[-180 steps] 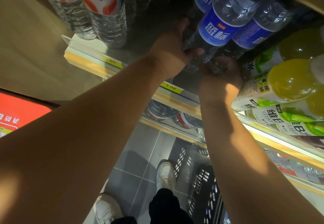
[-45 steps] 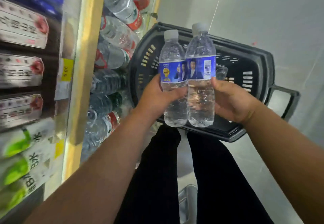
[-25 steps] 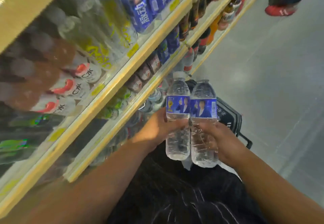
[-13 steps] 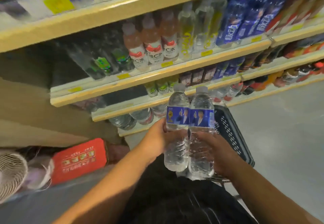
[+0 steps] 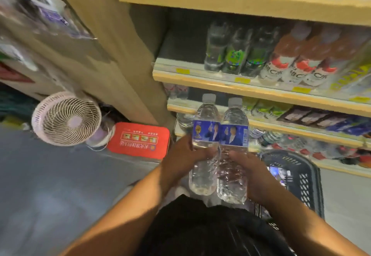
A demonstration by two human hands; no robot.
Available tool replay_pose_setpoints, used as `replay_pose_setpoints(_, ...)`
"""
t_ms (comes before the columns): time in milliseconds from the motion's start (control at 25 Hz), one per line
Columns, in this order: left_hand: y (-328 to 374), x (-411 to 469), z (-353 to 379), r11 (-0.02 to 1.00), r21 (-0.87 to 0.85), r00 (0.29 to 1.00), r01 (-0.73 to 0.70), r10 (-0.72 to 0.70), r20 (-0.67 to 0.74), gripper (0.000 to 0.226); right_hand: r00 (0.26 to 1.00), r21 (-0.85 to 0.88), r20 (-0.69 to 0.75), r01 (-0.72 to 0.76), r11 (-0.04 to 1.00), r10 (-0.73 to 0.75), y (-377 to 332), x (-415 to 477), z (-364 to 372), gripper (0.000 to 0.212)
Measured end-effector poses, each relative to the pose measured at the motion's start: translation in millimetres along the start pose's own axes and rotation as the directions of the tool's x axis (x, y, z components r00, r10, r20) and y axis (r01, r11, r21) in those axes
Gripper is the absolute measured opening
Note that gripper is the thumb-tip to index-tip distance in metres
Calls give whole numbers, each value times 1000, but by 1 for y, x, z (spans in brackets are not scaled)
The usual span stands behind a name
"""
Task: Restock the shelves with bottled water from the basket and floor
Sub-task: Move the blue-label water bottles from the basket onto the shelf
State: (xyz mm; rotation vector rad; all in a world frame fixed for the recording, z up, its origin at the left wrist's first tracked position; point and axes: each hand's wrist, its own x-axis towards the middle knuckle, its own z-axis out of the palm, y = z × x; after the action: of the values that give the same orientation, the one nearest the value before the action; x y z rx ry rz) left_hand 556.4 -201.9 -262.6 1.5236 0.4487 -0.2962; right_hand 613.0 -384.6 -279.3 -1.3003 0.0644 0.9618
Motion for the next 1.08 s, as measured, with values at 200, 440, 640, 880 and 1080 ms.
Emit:
replay_pose_setpoints(200, -16, -4, -59, 996, -84, 997, -3, -3, -76, 24, 998, -34, 36, -45, 998, 47, 5, 35, 53, 37)
replay_pose_setpoints(440, -51, 23, -82, 977, -211, 988, 23, -55, -147, 40, 983, -173, 23, -176, 969, 183, 16, 89, 50, 33)
replay_pose_setpoints(640, -106, 71, -77, 963, -262, 961, 57, -124, -246, 51, 969, -146, 15, -243, 959, 248, 47, 144, 23, 27)
replay_pose_setpoints(880, -187, 140, -60, 946, -297, 925, 127, -221, -309, 35, 950, -195, -46, -312, 930, 309, 106, 217, -25, 24)
replay_pose_setpoints(1080, -232, 201, -49, 950, -280, 906, 138, -236, -352, 38, 942, -215, -37, -334, 918, 334, 139, 273, -69, 34)
